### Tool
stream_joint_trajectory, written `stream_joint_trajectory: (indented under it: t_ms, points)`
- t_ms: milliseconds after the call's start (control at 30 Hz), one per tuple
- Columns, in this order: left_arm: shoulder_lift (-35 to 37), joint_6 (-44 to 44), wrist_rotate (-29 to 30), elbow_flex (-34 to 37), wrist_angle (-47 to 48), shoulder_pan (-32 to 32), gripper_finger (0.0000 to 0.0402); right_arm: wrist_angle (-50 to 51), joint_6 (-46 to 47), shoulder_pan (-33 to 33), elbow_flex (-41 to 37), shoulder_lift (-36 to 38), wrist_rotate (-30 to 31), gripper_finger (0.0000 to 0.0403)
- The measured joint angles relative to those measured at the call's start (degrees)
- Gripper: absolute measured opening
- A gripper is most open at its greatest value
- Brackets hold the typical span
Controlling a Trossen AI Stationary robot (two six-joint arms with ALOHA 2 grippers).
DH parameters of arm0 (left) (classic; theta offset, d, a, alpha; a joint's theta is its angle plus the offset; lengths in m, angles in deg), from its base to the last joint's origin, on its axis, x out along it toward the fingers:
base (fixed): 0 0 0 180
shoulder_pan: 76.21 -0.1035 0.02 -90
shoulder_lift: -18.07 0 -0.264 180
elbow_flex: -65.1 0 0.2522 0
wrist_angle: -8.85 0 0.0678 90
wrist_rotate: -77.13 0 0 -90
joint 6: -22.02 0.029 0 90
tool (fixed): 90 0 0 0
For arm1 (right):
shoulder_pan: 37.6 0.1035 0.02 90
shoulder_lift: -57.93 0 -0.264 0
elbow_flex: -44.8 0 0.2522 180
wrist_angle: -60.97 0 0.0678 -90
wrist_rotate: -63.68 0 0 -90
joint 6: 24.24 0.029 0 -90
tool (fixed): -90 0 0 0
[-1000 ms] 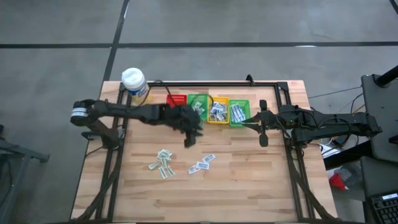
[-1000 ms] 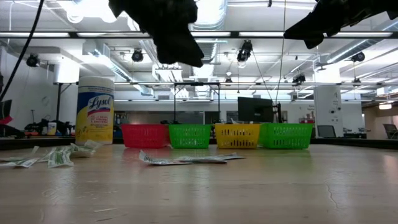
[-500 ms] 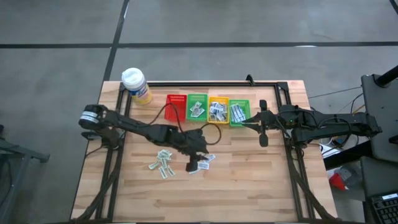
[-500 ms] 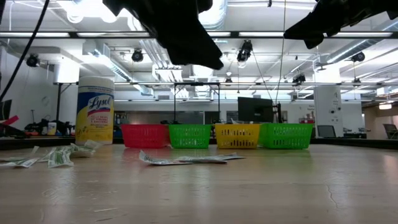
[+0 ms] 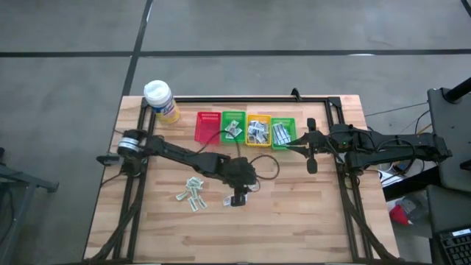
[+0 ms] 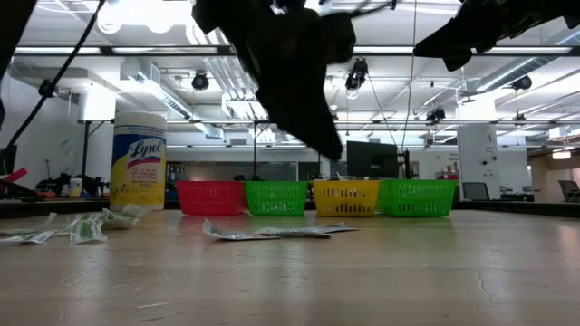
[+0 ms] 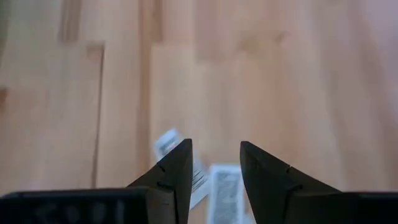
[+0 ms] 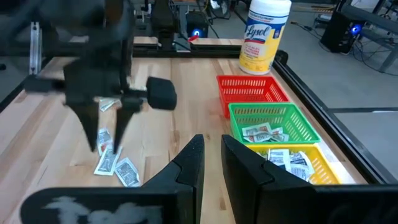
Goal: Pick & Place First Aid Supplies
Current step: Put the orange ointment pack into the left green bin
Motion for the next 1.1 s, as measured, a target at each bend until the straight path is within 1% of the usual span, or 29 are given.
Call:
stream_joint_trajectory:
  t_ms: [100, 267, 567, 800, 1100]
  points:
    - [-3.25, 0.02, 3.42, -4.11, 6.11, -0.18, 0.0126, 0.00, -0.06, -0.01, 0.00, 0.01, 0.00, 0.0052]
    - [-6.82, 0.06, 4.78, -7.02, 6.67, -0.25, 0.0126, 0.00, -0.06, 0.00, -0.02, 0.02, 0.00, 0.0052]
    - [-8.54, 0.07, 4.80, -6.75, 6.61, -0.42, 0.0126, 0.00, -0.06, -0.02, 0.00, 0.00, 0.00, 0.0052]
    - [-8.89, 0.11, 7.61, -6.73, 6.15, -0.69, 0.0126, 0.00, 0.02, 0.00, 0.00, 0.02, 0.00, 0.0052]
    - [-9.63, -0.15, 7.68, -6.64, 5.87, -1.64, 0.0126, 0.00, 0.02, 0.00, 0.00, 0.01, 0.00, 0.0052]
